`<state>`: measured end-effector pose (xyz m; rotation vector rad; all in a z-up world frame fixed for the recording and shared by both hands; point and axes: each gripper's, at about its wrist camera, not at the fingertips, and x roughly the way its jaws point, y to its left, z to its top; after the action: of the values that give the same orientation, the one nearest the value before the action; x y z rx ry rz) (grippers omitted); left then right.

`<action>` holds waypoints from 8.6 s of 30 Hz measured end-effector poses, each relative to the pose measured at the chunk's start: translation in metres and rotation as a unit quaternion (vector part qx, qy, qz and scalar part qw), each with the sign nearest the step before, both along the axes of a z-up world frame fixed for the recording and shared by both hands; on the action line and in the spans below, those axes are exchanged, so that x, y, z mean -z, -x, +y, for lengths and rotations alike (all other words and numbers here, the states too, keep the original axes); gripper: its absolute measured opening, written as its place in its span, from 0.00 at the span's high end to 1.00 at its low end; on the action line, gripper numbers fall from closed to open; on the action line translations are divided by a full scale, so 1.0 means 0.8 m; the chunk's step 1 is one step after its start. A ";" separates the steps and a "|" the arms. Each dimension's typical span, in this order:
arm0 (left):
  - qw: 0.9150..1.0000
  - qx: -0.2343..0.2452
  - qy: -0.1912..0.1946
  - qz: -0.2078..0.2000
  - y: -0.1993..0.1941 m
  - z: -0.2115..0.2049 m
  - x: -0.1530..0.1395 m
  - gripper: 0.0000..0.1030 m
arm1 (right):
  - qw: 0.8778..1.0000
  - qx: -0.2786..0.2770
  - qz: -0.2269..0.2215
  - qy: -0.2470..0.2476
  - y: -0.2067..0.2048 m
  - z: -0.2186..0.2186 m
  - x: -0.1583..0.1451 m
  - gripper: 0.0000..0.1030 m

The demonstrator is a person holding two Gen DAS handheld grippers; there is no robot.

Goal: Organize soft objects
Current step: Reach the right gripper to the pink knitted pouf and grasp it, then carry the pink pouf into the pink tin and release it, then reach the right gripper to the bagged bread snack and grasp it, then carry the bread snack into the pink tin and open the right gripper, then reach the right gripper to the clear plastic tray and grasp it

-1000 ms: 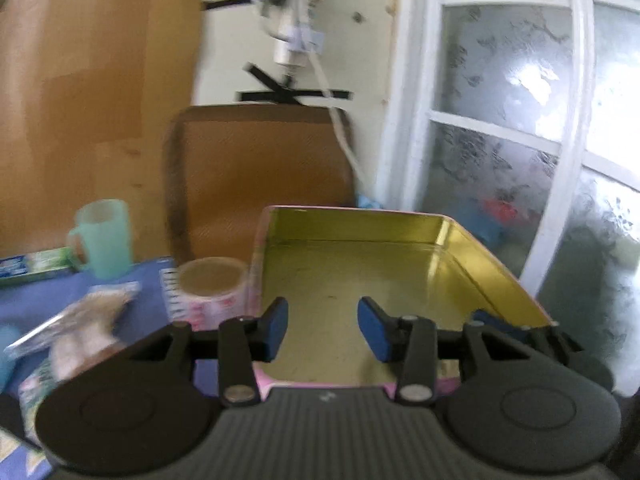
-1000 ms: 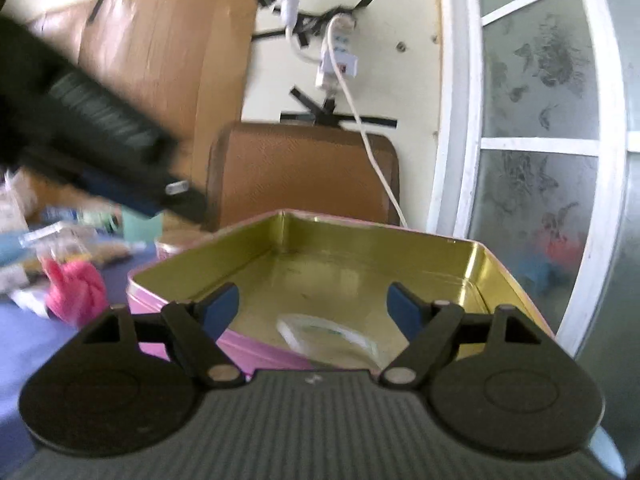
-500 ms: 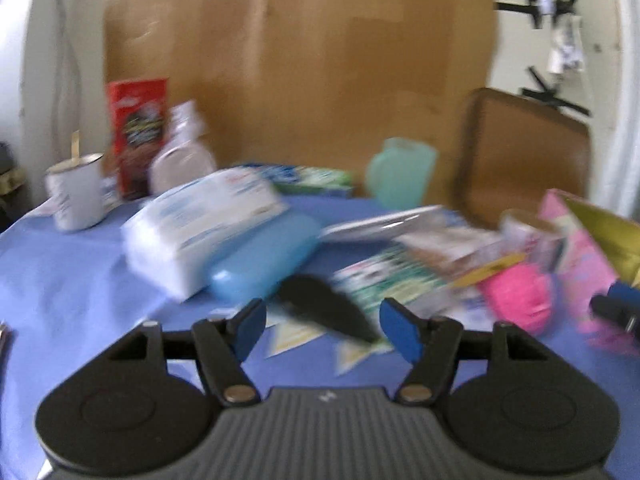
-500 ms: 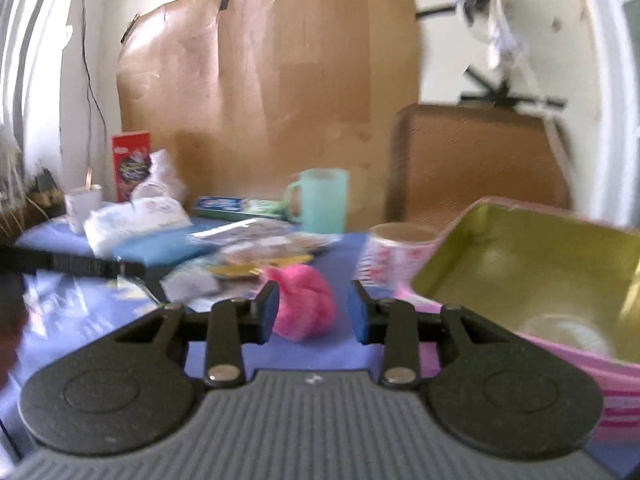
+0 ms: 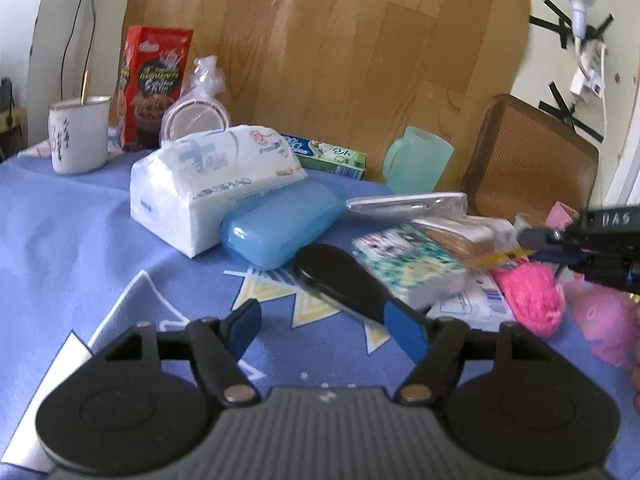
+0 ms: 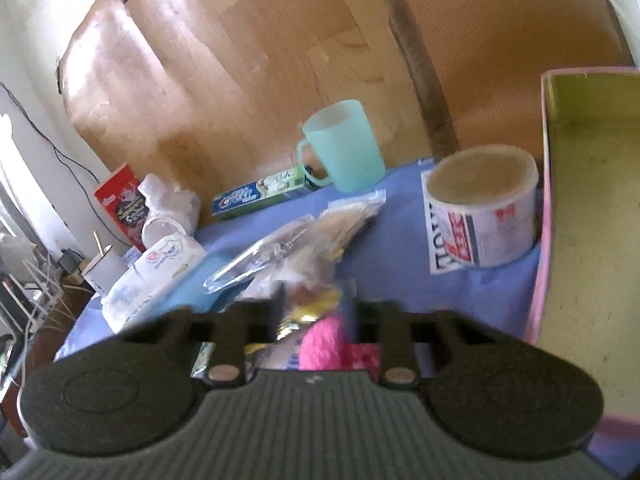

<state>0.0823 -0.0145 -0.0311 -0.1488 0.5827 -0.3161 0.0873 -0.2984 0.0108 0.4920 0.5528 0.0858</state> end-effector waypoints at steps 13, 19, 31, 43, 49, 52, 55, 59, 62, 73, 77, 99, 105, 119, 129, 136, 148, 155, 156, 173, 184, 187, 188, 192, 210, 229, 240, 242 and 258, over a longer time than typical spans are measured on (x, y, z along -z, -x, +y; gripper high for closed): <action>1.000 -0.014 0.020 -0.004 0.002 0.006 -0.002 0.29 | 0.991 -0.084 -0.073 0.071 0.073 0.069 -0.031 0.98; 1.000 -0.018 0.020 -0.011 0.004 0.007 -0.003 0.25 | 0.986 -0.106 -0.060 0.112 0.088 0.090 -0.010 0.93; 1.000 -0.003 0.017 -0.016 0.007 0.004 -0.003 0.25 | 0.980 -0.027 -0.083 0.182 0.099 0.083 0.007 0.84; 1.000 0.002 0.019 -0.018 0.008 0.003 -0.003 0.25 | 0.960 0.013 -0.069 0.272 0.070 0.073 0.028 0.93; 1.000 0.004 0.019 -0.021 0.009 0.003 -0.004 0.23 | 0.974 0.018 -0.108 0.197 0.145 0.056 0.005 0.93; 1.000 0.013 0.017 -0.018 0.009 0.001 -0.005 0.21 | 0.975 -0.009 -0.126 0.182 0.186 0.058 -0.001 0.89; 0.998 0.055 0.021 0.011 0.013 -0.010 -0.009 0.21 | 0.978 -0.042 -0.106 0.173 0.207 0.057 0.012 0.58; 0.983 0.160 0.075 0.052 0.037 -0.035 -0.021 0.23 | 0.983 -0.046 -0.074 0.159 0.206 0.052 0.034 0.23; 0.966 0.235 0.082 0.072 0.054 -0.059 -0.032 0.32 | 0.986 -0.081 -0.058 0.137 0.199 0.054 0.040 0.22; 0.938 0.310 0.073 0.135 0.068 -0.108 -0.030 0.56 | 0.978 -0.086 -0.071 0.176 0.209 0.062 0.053 0.53; 0.932 0.346 0.072 0.077 0.068 -0.151 -0.074 0.56 | 0.970 -0.005 -0.132 0.207 0.227 0.038 0.026 0.53; 0.992 0.120 0.048 -0.003 0.030 -0.057 -0.043 0.35 | 0.957 0.081 -0.149 0.237 0.185 0.008 0.008 0.58; 0.999 0.027 0.025 -0.016 0.025 0.021 -0.016 0.35 | 0.975 0.001 -0.114 0.193 0.126 0.052 0.007 0.59; 0.995 0.021 0.093 0.001 0.009 0.046 0.002 0.30 | 0.974 -0.001 -0.039 0.222 -0.015 0.118 0.027 0.08; 0.996 0.020 0.092 0.000 0.011 0.044 0.002 0.30 | 0.983 -0.053 -0.035 0.172 0.058 0.088 0.024 0.34; 0.997 0.022 0.075 0.012 0.009 0.038 0.003 0.26 | 0.956 -0.206 -0.069 0.195 0.165 0.081 0.043 0.31; 0.999 0.023 0.033 0.016 0.013 0.024 0.003 0.26 | 0.956 -0.053 -0.103 0.268 0.196 0.051 0.043 0.15; 0.996 0.069 0.055 0.031 0.026 0.013 0.001 0.25 | 0.964 -0.082 -0.102 0.230 0.207 0.058 0.044 0.15; 0.994 0.084 0.060 0.034 0.031 0.008 0.000 0.24 | 0.966 -0.085 -0.098 0.223 0.205 0.061 0.046 0.15; 0.966 0.242 0.058 0.075 0.053 -0.091 -0.006 0.44 | 0.969 -0.097 -0.053 0.223 0.174 0.083 0.057 0.47; 0.943 0.328 0.059 -0.016 0.065 -0.190 -0.095 0.44 | 0.945 0.044 -0.155 0.284 0.224 0.028 0.008 0.50; 0.933 0.355 0.055 -0.031 0.067 -0.241 -0.104 0.44 | 0.939 0.090 -0.151 0.295 0.228 -0.007 0.002 0.50; 0.931 0.360 0.053 -0.033 0.067 -0.258 -0.105 0.44 | 0.938 0.103 -0.148 0.297 0.229 -0.018 0.001 0.50; 0.933 0.357 0.020 -0.043 0.070 -0.314 -0.098 0.41 | 0.917 0.179 -0.116 0.337 0.220 -0.056 0.010 0.49; 0.967 0.245 -0.019 -0.069 0.077 -0.138 -0.052 0.37 | 0.937 0.161 -0.156 0.269 0.232 -0.008 0.013 0.48; 0.992 0.116 0.033 -0.043 0.028 -0.019 -0.001 0.34 | 0.998 0.004 0.003 -0.058 -0.052 0.013 -0.020 0.48; 0.990 0.116 0.053 -0.057 0.029 -0.012 -0.002 0.34 | 0.990 0.012 0.084 -0.114 -0.119 0.010 0.013 0.78; 0.990 0.115 0.056 -0.057 0.029 -0.011 -0.002 0.32 | 0.991 0.006 0.067 -0.116 -0.096 0.008 0.001 0.80; 0.992 0.106 0.066 -0.029 0.020 -0.008 0.001 0.32 | 0.994 -0.060 0.022 -0.086 0.167 -0.006 0.044 0.77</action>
<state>0.0660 -0.0206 -0.0317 -0.2048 0.5211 -0.5643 -0.0465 -0.3032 -0.0244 0.6290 0.6208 0.2391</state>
